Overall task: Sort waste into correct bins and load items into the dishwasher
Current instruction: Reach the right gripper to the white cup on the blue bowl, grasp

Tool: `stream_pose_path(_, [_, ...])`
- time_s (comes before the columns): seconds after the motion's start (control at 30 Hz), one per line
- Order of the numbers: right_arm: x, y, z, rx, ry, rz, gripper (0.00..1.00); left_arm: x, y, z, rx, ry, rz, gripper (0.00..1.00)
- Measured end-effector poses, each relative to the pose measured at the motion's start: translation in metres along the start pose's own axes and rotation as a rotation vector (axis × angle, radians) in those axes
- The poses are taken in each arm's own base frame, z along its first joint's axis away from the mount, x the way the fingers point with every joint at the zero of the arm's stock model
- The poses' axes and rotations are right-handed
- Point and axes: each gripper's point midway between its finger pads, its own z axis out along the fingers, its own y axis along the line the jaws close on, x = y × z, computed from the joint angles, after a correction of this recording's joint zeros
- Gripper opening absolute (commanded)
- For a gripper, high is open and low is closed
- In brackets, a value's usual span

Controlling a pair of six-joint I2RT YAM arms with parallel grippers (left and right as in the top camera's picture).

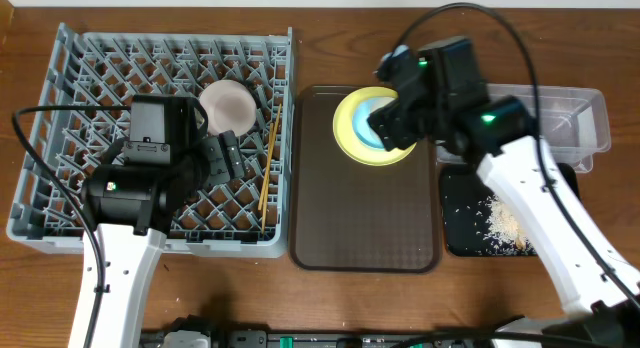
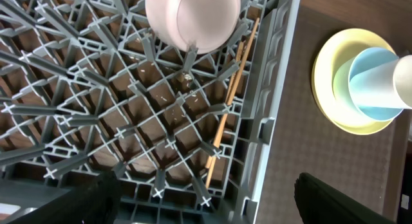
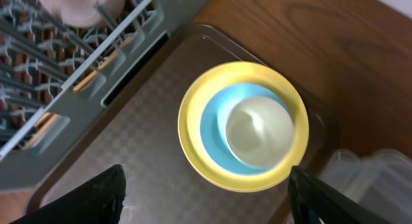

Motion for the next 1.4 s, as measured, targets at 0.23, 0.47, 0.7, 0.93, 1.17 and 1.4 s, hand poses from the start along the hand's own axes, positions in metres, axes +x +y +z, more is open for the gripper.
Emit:
stream_pose_path(0.23, [0.027,0.004,0.060,0.037,0.151,-0.074,0.47,0.001,0.000,0.000,0.000,0.005,0.000,0.90])
stream_pose_path(0.47, [0.052,-0.005,0.104,0.055,0.250,-0.079,0.40,0.003,0.001,0.000,-0.003,0.013,0.000,0.90])
stream_pose_path(0.7, [0.067,-0.014,0.121,0.096,0.305,-0.084,0.23,0.005,0.001,0.000,-0.005,0.019,0.000,0.90])
stream_pose_path(0.93, [0.062,-0.021,0.127,0.129,0.284,-0.090,0.01,0.005,0.001,0.000,-0.005,0.019,0.000,0.90])
stream_pose_path(1.17, [0.024,-0.021,0.111,0.131,0.208,-0.093,0.01,0.001,-0.001,0.000,0.007,0.007,0.000,0.97])
stream_pose_path(1.4, [-0.081,0.007,-0.051,-0.023,-0.149,-0.085,0.01,-0.015,-0.075,-0.016,0.426,-0.036,0.098,0.98])
